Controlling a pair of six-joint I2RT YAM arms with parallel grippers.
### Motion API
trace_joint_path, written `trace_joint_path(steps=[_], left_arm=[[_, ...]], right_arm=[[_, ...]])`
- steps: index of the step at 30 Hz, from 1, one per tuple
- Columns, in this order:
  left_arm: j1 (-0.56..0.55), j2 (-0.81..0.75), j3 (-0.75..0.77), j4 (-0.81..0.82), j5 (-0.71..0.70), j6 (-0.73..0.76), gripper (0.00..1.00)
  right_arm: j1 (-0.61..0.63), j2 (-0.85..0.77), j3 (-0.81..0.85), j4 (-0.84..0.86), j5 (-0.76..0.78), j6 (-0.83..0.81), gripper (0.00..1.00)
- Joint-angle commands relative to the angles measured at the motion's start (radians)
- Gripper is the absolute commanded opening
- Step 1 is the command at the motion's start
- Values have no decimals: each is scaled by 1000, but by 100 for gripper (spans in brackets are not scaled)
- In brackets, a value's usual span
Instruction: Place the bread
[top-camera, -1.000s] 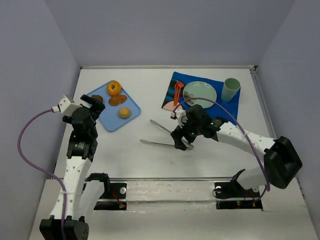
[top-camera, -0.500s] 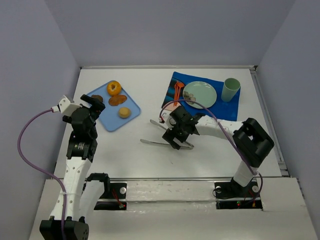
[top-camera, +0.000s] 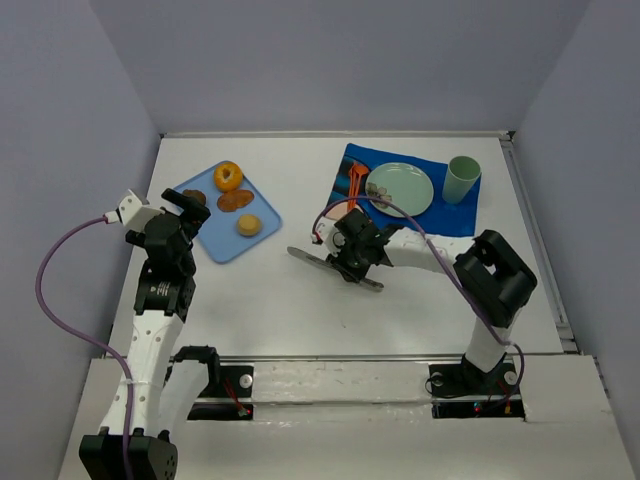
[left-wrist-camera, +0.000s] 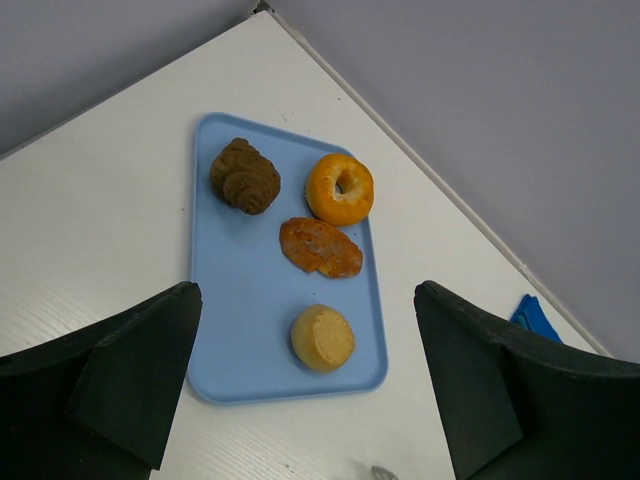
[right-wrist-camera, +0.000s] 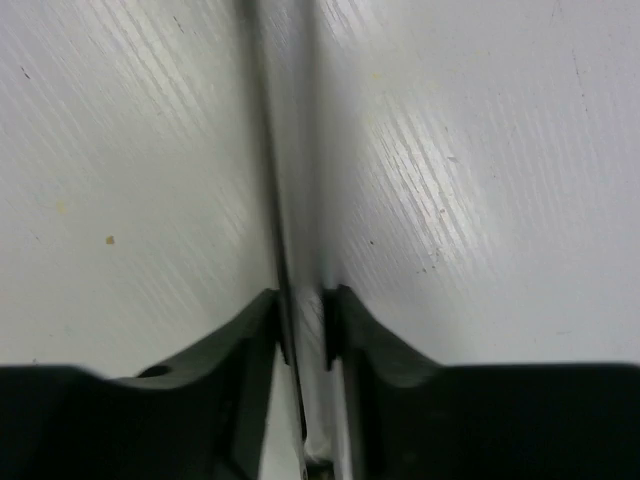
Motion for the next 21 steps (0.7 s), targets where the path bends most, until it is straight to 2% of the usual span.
trace_joint_path(steps=[1,6,12,13,15,17,21], left_arm=[[4,-10,8,33,-20,12,99],[4,-25,5,33,-18,12,99],[4,-50,-3,33,-12,9,99],[4,-51,-3,33,-11,8,99],[4,-54,-3,33,-6,6,99],[4,-57,-2,33,-11,6,99],[4,-62,-3,30,-6,9,99]], right_arm=[[8,-54,-7,44,-77,2,24],[8,-215,-39,145,-31,92,7],[8,-432,-75,313,137,286,7],[8,-442,-61,311,233,314,7],[8,-448,-46,298,293,373,7],[8,-437,-23,290,256,380,8],[8,-355,52,226,89,390,10]])
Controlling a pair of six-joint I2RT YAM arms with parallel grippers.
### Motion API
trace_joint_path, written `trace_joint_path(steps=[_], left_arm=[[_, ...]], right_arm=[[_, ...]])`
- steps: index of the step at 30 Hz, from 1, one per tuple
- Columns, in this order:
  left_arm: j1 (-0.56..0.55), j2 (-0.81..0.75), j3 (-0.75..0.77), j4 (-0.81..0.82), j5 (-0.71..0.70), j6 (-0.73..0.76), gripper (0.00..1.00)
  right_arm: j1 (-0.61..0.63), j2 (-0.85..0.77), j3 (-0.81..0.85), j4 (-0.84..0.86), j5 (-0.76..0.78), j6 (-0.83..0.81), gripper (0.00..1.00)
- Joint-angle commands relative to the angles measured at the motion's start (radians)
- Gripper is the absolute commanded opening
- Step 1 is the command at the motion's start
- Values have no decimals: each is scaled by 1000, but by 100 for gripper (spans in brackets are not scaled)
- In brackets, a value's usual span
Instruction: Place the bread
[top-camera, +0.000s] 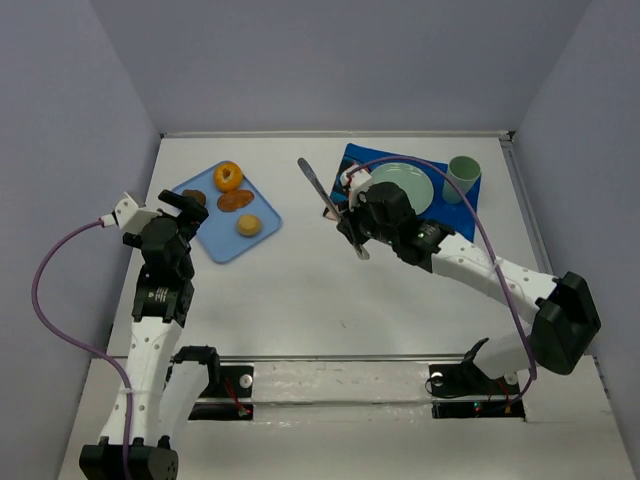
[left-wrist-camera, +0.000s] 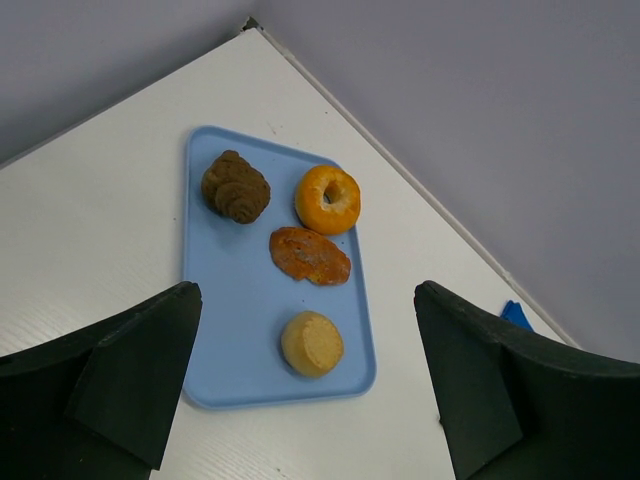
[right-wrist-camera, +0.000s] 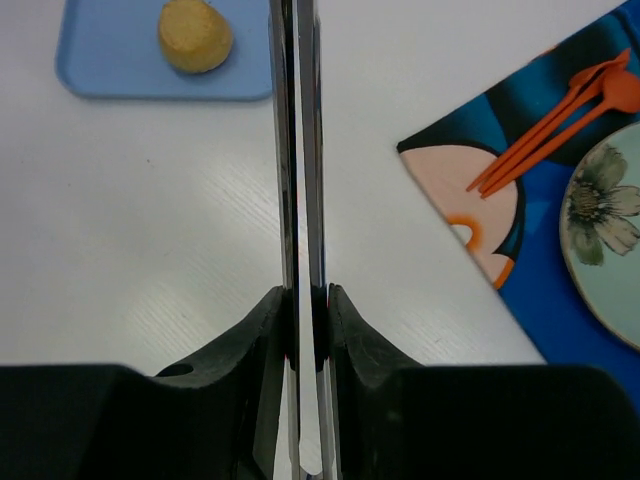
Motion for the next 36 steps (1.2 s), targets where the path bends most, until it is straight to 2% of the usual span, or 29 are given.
trace_joint_path(steps=[1,6,9,14,21,27,36], left_arm=[[4,-23,-2,31,-6,14,99],[4,-33,-3,29,-6,17,99],[4,-46,-3,31,-5,17,99],[4,-66,-8,29,-8,16,99],[4,-66,-11,29,-6,13,99],[4,-49,-12,35,-3,10,99],[4,-29,-12,40,0,11,99]], right_arm=[[8,83,104,-28,-105,53,11],[8,157,207,-93,-170,54,27],[8,169,225,-96,-167,59,32],[8,206,262,-102,-199,65,48],[8,246,306,-108,-250,62,53],[8,384,409,-111,-363,46,56],[8,540,529,-140,-319,11,62]])
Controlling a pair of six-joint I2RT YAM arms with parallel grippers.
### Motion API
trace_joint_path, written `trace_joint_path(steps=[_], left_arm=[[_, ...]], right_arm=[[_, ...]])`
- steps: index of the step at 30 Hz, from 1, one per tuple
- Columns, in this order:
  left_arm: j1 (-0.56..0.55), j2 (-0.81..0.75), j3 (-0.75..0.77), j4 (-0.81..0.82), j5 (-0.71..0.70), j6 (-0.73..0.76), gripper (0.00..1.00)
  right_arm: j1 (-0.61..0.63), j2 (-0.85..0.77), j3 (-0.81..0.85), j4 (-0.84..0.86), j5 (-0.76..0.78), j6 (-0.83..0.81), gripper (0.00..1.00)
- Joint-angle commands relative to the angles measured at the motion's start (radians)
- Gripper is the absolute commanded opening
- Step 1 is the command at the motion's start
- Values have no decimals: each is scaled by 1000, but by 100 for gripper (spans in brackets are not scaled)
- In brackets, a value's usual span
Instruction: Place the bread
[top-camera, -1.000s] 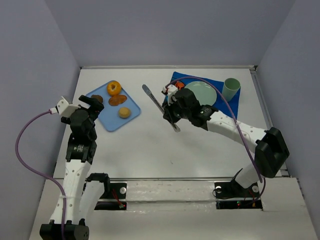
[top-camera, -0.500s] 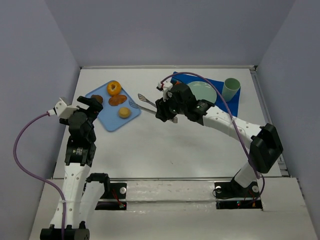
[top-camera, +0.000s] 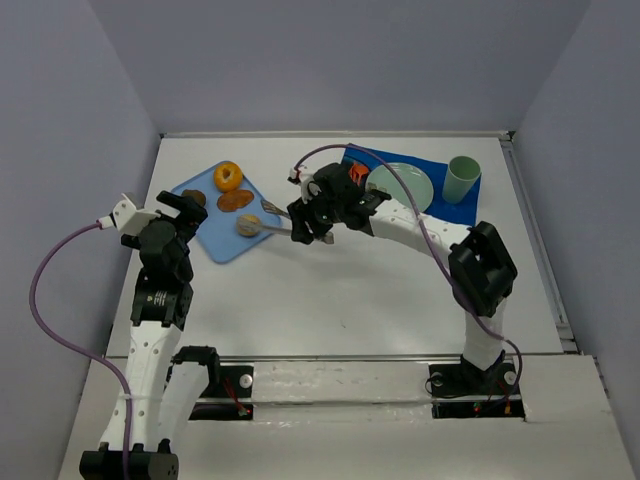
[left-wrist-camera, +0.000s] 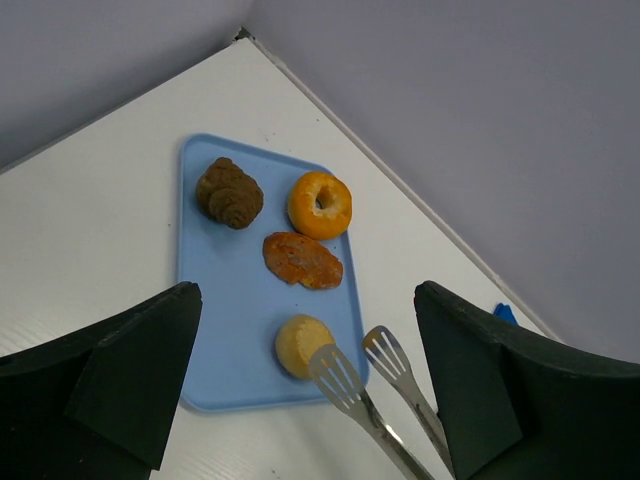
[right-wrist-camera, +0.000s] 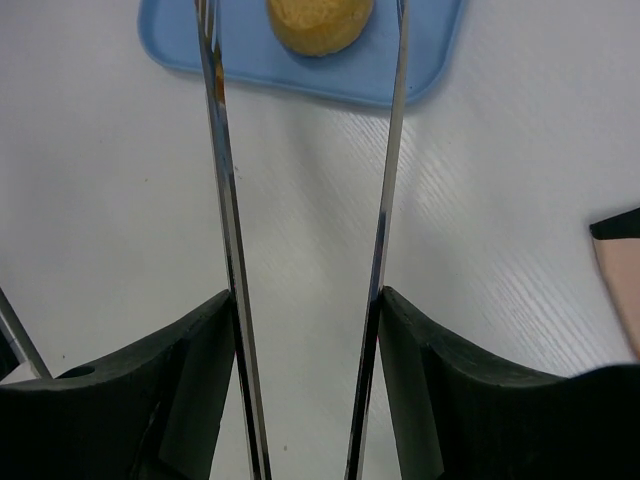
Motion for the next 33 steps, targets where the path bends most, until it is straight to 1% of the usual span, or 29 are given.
trace_joint_path(steps=[1,6,9,14,16,17,20,21,23,24,26,30,31,33], left_arm=[[4,0,-12,40,-5,10,99],[4,-1,-13,43,-11,8,99],[4,0,-13,43,-14,7,99],[4,2,-15,43,-17,7,99],[4,2,-15,43,-20,5,99],[4,2,-17,43,-18,5,99],[4,-1,-15,41,-18,5,99],[4,-3,-17,41,-20,5,99],[4,-4,-15,40,-20,5,99],[4,-4,-18,40,-21,5,99],[4,-6,-17,40,-21,4,99],[4,-3,-18,41,-21,0,99],[4,0,-18,41,-21,0,99],[4,3,-15,43,-24,-1,99]], right_arm=[[7,32,100,-1,15,-34,64],[25,103,172,-46,22,-60,65],[38,143,206,-60,12,-109,65],[59,206,261,-107,56,-134,65],[80,210,269,-115,91,-146,62],[81,210,272,-116,128,-148,61],[90,191,270,-115,176,-139,44],[90,168,267,-109,206,-120,34],[90,134,231,-84,235,-100,28],[90,91,211,-46,251,-76,21],[90,40,140,15,289,-41,18],[68,-119,5,129,455,25,18],[32,-183,-60,137,511,70,18],[-31,-242,-122,140,550,131,18]])
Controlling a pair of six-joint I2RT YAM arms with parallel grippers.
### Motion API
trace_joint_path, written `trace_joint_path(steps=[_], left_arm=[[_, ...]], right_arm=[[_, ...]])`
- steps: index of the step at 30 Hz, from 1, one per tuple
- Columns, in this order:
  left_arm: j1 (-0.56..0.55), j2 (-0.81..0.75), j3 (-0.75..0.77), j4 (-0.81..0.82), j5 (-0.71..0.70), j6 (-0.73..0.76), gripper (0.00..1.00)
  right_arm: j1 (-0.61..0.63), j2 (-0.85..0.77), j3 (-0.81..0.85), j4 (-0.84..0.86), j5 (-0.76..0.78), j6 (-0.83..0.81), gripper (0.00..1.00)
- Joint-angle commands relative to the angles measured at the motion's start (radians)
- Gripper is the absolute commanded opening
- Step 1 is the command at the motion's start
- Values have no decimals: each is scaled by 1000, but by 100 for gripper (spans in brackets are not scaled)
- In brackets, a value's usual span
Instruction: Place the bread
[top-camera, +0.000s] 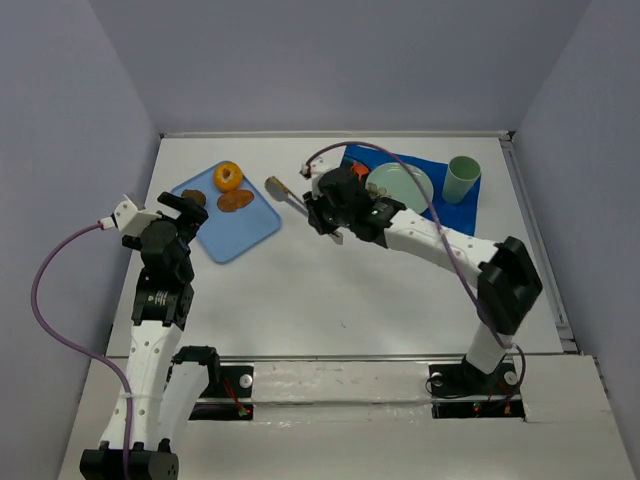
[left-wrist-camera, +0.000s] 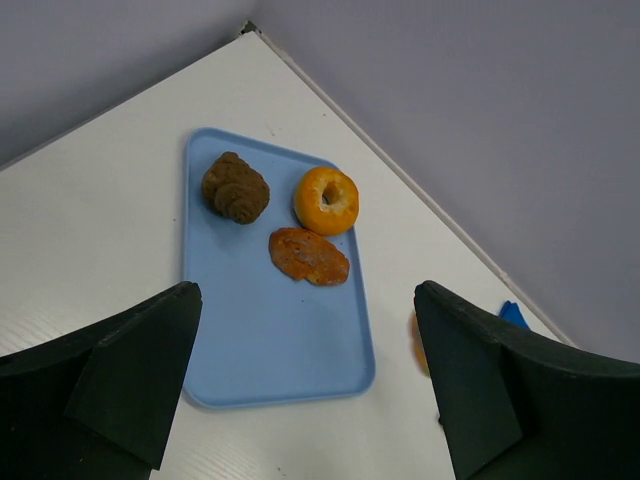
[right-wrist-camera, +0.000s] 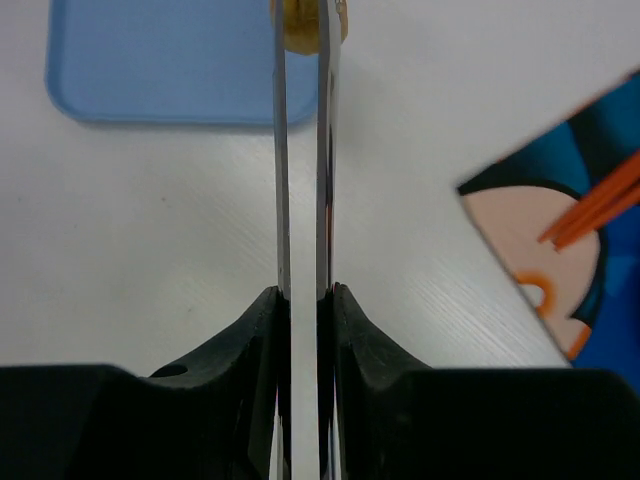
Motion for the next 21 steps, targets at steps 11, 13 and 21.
trace_joint_path(steps=[11,13,21], left_arm=[[4,23,3,38,-11,1,99],[4,23,3,40,-13,1,99],[4,31,11,29,-16,3,99]], right_arm=[[-465,-354,-377,73,223,355,20],[-474,-327,-374,64,231,350,25],[-474,-278,-302,-4,279,343,53]])
